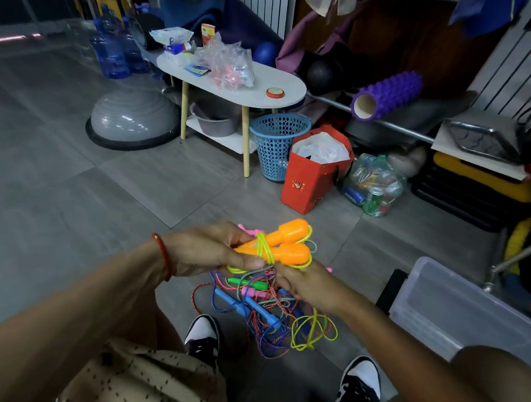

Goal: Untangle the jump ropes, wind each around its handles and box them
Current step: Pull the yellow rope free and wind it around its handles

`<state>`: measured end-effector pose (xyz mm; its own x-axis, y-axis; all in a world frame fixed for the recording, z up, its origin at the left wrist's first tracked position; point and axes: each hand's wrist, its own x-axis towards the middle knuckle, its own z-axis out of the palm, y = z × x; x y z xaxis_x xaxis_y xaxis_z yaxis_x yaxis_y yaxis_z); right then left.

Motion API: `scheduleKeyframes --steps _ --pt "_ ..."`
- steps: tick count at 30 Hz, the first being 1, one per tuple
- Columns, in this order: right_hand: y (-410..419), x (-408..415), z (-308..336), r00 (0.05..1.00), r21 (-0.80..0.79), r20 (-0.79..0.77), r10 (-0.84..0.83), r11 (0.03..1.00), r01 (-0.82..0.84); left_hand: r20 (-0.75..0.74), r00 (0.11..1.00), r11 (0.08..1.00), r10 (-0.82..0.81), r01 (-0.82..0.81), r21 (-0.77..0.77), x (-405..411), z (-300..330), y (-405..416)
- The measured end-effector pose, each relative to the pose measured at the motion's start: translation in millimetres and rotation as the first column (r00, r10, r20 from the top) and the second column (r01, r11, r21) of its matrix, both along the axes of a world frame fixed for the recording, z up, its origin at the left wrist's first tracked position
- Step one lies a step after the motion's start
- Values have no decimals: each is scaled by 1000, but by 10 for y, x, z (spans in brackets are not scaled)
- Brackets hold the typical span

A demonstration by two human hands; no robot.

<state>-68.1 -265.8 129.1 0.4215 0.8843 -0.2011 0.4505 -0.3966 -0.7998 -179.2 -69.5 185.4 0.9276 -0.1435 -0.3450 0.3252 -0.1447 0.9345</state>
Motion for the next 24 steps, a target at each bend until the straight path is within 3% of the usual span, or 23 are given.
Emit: scheduleKeyframes --steps 3,6,8,11,14,18,21,24 --pt "-83 -90 14 998 -33 67 13 999 -11 -22 985 985 172 -171 39 71 -165 33" --pt "-157 -88 138 984 -118 168 58 992 -39 -8 986 971 166 -162 174 100 -218 122" --pt "-205 -73 212 939 -158 332 86 987 -35 7 989 953 148 -145 266 121 -216 176" --pt "-182 -113 358 796 -215 577 184 974 -69 27 990 894 141 -139 425 193 -229 201" --pt "-108 -125 540 541 -237 797 268 963 -128 34 994 796 103 -103 597 298 -259 203" --pt "-72 62 828 307 -106 936 172 970 -219 15 998 652 -55 24 758 296 -217 117" --pt "-45 181 957 348 -9 933 97 969 -248 13 978 599 -206 116 792 247 -132 19" --pt "37 265 950 563 -25 817 122 984 -176 35 947 557 -318 157 816 207 -21 -79"
